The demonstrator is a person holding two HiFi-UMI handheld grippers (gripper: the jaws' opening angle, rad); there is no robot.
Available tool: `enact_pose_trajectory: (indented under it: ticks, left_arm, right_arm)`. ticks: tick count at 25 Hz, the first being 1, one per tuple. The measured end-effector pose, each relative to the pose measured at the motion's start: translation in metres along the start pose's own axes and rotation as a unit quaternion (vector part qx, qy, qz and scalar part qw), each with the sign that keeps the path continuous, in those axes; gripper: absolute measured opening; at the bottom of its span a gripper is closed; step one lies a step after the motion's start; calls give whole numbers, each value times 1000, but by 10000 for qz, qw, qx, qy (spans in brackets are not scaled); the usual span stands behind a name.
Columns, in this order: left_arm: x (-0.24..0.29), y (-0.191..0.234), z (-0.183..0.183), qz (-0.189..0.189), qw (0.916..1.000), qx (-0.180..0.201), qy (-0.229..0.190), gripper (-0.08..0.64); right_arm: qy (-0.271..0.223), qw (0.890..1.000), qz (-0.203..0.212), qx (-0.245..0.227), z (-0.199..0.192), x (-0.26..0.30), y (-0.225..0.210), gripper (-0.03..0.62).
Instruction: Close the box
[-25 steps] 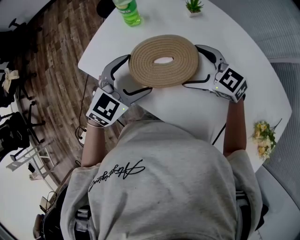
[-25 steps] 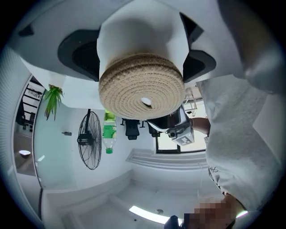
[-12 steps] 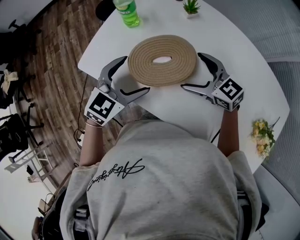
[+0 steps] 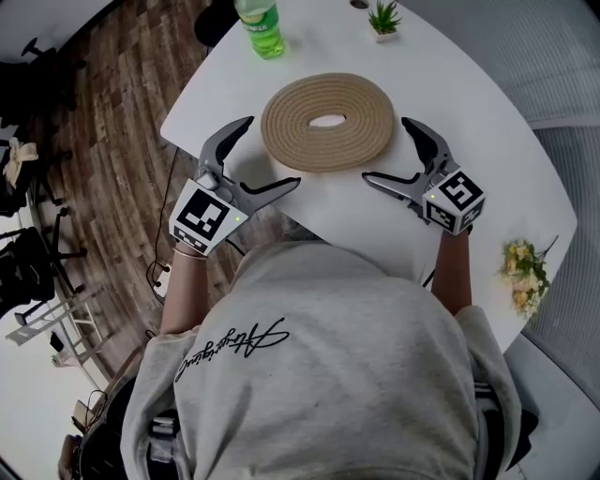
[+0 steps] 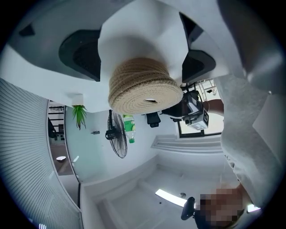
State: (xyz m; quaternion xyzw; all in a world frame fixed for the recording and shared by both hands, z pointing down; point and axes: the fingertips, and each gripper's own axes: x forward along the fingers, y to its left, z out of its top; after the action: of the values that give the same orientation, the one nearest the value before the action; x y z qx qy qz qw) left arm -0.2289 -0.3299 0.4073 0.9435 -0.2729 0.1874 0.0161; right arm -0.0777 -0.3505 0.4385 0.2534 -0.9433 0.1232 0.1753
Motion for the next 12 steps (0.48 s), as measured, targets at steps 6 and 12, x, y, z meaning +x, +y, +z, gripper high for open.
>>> enact_pose_trajectory:
  ticks: [6, 12]
  left_arm:
    - [-7, 2, 2, 78, 9999, 23, -74, 495]
    - [-20, 7, 12, 308, 9992, 162, -195, 494]
  right_arm:
    - [235, 9993, -116, -253, -3, 2, 6, 571]
    - [53, 9973, -643, -344, 11, -24, -4, 569]
